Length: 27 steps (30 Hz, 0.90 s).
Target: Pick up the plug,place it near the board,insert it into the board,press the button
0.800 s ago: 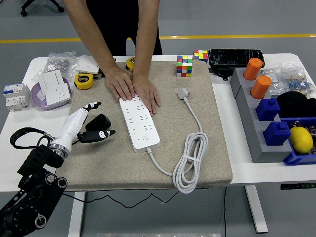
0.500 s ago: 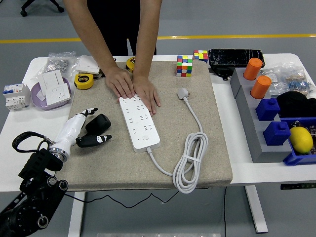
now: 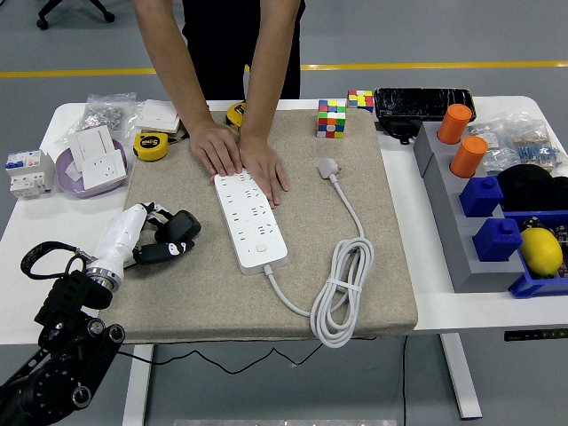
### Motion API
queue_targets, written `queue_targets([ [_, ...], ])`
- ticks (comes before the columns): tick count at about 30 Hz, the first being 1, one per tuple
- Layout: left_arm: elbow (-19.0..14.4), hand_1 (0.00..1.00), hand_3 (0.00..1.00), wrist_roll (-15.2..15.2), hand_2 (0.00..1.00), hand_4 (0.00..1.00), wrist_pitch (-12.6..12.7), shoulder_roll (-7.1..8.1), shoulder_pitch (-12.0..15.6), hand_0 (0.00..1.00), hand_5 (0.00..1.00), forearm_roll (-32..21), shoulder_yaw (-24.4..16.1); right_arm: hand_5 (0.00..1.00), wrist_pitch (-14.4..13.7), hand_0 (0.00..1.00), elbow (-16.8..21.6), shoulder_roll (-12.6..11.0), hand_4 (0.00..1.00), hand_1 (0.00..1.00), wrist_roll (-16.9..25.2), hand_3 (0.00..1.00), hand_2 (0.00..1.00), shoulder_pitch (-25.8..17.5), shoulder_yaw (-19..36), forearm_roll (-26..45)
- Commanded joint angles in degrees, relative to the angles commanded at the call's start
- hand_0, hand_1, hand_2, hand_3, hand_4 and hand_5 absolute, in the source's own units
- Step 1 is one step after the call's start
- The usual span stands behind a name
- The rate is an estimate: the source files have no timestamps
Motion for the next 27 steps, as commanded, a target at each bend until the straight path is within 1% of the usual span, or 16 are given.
queue_targets([
  [3, 1.4, 0.485, 0.376, -0.1, 0.322, 0.701, 2.6, -0.19, -0.6, 0.602, 0.298, 0.4, 0.3, 0.988, 0.0, 0.797, 0.0, 0.0, 0.998, 0.704, -0.1, 0.752, 0.713, -0.1, 0.1, -0.2],
  [4, 1.9, 0.41, 0.356, -0.2, 0.298, 0.565, 3.1, -0.23, -0.8, 0.535, 0.287, 0.5, 0.4, 0.988, 0.0, 0.799, 0.0, 0.0, 0.998, 0.705, -0.1, 0.753, 0.714, -0.1, 0.1, -0.2],
  [7, 2.7, 0.41, 0.356, -0.4, 0.298, 0.565, 4.7, -0.37, -1.0, 0.535, 0.287, 0.9, 0.6, 0.988, 0.0, 0.799, 0.0, 0.0, 0.998, 0.705, -0.1, 0.753, 0.714, 0.0, 0.0, -0.2],
  [9, 2.4, 0.41, 0.356, -0.5, 0.298, 0.565, 5.1, -0.3, -0.8, 0.535, 0.287, 1.1, 0.8, 0.988, 0.0, 0.799, 0.0, 0.0, 0.998, 0.705, 0.0, 0.753, 0.714, 0.0, -0.1, -0.1],
  [10, 2.2, 0.395, 0.359, -0.6, 0.295, 0.52, 5.2, -0.25, -0.8, 0.514, 0.268, 1.0, 1.0, 0.99, 0.0, 0.799, 0.0, -0.1, 0.998, 0.705, 0.0, 0.753, 0.714, 0.0, -0.1, -0.2],
  [12, 1.6, 0.395, 0.359, -0.7, 0.295, 0.52, 5.2, -0.1, -0.6, 0.514, 0.268, 0.6, 1.3, 0.99, 0.1, 0.799, 0.0, -0.1, 0.998, 0.705, -0.1, 0.753, 0.714, -0.1, 0.1, -0.4],
  [14, 0.8, 0.395, 0.359, -1.0, 0.295, 0.52, 5.0, 0.25, -0.5, 0.514, 0.268, -1.0, 2.0, 0.99, 0.1, 0.799, 0.0, -0.1, 0.998, 0.705, -0.1, 0.753, 0.714, -0.1, 0.2, -0.4],
  [15, 0.3, 0.395, 0.359, -1.2, 0.295, 0.52, 4.7, 0.68, -0.5, 0.514, 0.268, -2.4, 2.8, 0.99, 0.1, 0.799, 0.0, -0.1, 0.998, 0.705, -0.1, 0.753, 0.714, -0.1, 0.2, -0.4],
  [16, -0.2, 0.391, 0.366, -1.4, 0.299, 0.487, 4.2, 1.14, -0.5, 0.506, 0.221, -4.0, 3.8, 0.989, 0.0, 0.798, 0.0, -0.2, 0.998, 0.705, -0.1, 0.752, 0.714, -0.1, 0.2, -0.4],
  [17, -0.4, 0.391, 0.366, -1.5, 0.299, 0.487, 3.9, 1.37, -0.5, 0.506, 0.221, -5.2, 4.3, 0.989, 0.0, 0.798, 0.0, -0.2, 0.998, 0.705, -0.1, 0.752, 0.714, 0.0, 0.2, -0.3],
  [18, -1.2, 0.391, 0.366, -1.7, 0.299, 0.487, 3.0, 1.96, -0.5, 0.506, 0.221, -7.3, 5.5, 0.989, 0.0, 0.798, 0.0, -0.2, 0.998, 0.705, 0.0, 0.752, 0.714, 0.0, 0.0, -0.2],
  [19, -1.5, 0.391, 0.366, -1.8, 0.299, 0.487, 2.7, 2.18, -0.6, 0.506, 0.221, -9.3, 6.1, 0.989, 0.0, 0.798, 0.0, -0.2, 0.998, 0.705, 0.0, 0.752, 0.714, 0.0, 0.0, -0.1],
  [21, -2.9, 0.391, 0.366, -1.8, 0.299, 0.487, 1.2, 3.01, -0.9, 0.506, 0.221, -13.7, 8.0, 0.989, 0.0, 0.798, 0.0, -0.1, 0.998, 0.705, 0.0, 0.752, 0.714, 0.1, -0.1, 0.0],
  [22, -3.7, 0.4, 0.368, -1.7, 0.298, 0.474, 0.3, 3.43, -1.2, 0.504, 0.186, -16.3, 8.9, 0.99, 0.0, 0.799, 0.0, -0.1, 0.998, 0.704, 0.0, 0.752, 0.713, 0.1, 0.0, 0.0],
  [24, -4.4, 0.4, 0.368, -1.7, 0.298, 0.474, -0.8, 3.93, -1.6, 0.504, 0.186, -20.2, 10.0, 0.99, 0.0, 0.799, 0.0, -0.1, 0.998, 0.704, 0.0, 0.752, 0.713, 0.1, 0.1, -0.1],
  [27, -5.7, 0.4, 0.368, -1.4, 0.298, 0.474, -3.4, 5.1, -3.0, 0.504, 0.186, -25.3, 12.3, 0.99, 0.0, 0.799, 0.0, -0.1, 0.998, 0.704, 0.0, 0.752, 0.713, 0.1, 0.2, -0.1],
])
